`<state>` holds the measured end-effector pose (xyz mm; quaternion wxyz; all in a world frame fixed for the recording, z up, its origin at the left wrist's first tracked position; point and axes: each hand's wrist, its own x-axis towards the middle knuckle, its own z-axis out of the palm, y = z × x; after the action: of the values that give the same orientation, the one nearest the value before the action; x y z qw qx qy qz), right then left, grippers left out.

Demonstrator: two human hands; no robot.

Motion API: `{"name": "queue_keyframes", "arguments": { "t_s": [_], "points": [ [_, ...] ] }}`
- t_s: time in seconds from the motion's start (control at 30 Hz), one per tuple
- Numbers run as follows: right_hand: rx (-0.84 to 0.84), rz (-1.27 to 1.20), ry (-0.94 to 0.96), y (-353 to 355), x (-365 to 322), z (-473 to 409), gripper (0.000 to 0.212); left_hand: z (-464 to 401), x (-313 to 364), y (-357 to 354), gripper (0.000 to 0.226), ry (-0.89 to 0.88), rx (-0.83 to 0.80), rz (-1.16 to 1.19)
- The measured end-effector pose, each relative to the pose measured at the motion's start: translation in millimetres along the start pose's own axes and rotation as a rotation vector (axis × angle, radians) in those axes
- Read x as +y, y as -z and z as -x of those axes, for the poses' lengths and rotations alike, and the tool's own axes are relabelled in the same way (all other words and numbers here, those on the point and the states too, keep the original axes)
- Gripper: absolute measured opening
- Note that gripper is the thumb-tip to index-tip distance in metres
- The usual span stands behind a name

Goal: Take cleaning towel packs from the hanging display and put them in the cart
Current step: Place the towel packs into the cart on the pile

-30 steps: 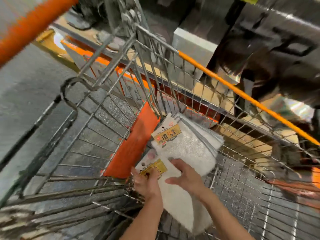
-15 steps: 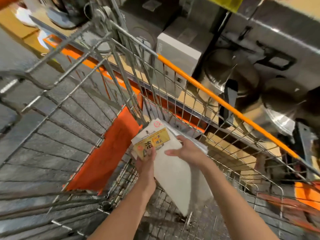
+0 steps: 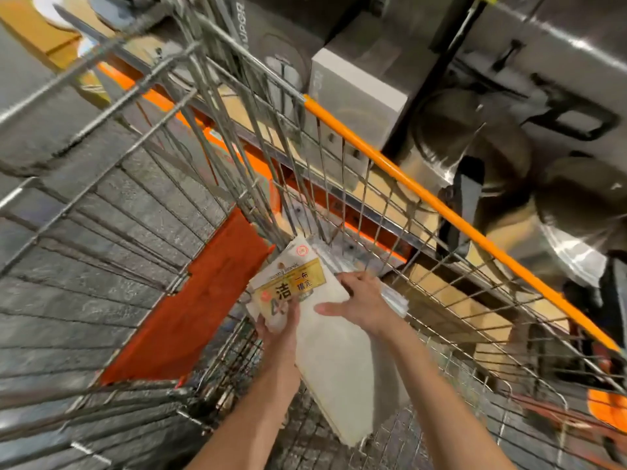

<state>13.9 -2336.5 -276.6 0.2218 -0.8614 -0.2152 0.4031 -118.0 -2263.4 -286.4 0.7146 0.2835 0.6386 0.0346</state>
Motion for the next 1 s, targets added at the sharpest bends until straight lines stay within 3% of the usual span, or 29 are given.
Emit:
{"name": "queue_keyframes", "arguments": {
  "t_s": [0.07, 0.23, 0.33, 0.43, 0.63, 0.8, 1.0],
  "points": [
    [-0.01, 0.031, 0.009, 2, -3, 0, 0.076, -5, -3, 1, 0.066, -0.021, 0.035, 0.113],
    [-0.033, 0.099, 0.028, 5, -6, -3, 0.077, -8, -6, 2, 0.073, -0.006, 0.018, 0.082],
    [-0.065, -0.028, 0.038, 5, -2, -2, 0.06, -6, -7, 2, 0.079, 0.0, 0.013, 0.095],
    [-0.082, -0.108, 0.027, 3, 0, -2, 0.048, -10, -10, 5, 0.069, 0.007, -0.011, 0.129],
    [-0.064, -0.035, 0.058, 1, -2, -2, 0.045, -14, -11, 6, 0.069, -0.009, -0.012, 0.121],
    [-0.073, -0.069, 0.05, 2, -8, 0, 0.047, -18, -16, 9, 0.06, -0.014, -0.029, 0.132],
    [-0.122, -0.339, -0.021, -3, -15, 3, 0.065, -14, -12, 11, 0.082, -0.002, -0.064, 0.145]
  ]
}}
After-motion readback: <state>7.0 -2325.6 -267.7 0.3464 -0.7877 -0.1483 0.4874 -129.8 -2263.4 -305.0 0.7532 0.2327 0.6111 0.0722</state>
